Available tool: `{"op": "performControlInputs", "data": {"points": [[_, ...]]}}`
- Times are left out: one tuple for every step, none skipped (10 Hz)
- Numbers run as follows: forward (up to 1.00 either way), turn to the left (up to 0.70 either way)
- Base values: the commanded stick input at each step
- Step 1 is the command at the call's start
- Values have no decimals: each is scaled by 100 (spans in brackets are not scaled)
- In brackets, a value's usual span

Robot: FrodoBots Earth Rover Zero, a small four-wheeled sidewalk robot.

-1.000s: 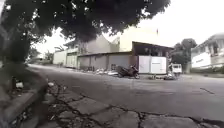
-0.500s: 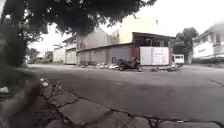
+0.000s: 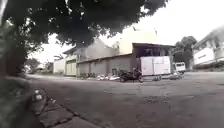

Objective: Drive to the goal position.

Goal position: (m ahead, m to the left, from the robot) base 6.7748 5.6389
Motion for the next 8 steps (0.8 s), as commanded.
{"op": "performControlInputs", "data": {"points": [[70,35],[70,35],[70,8],[70,0],[70,0],[70,0],[70,0],[70,0]]}}
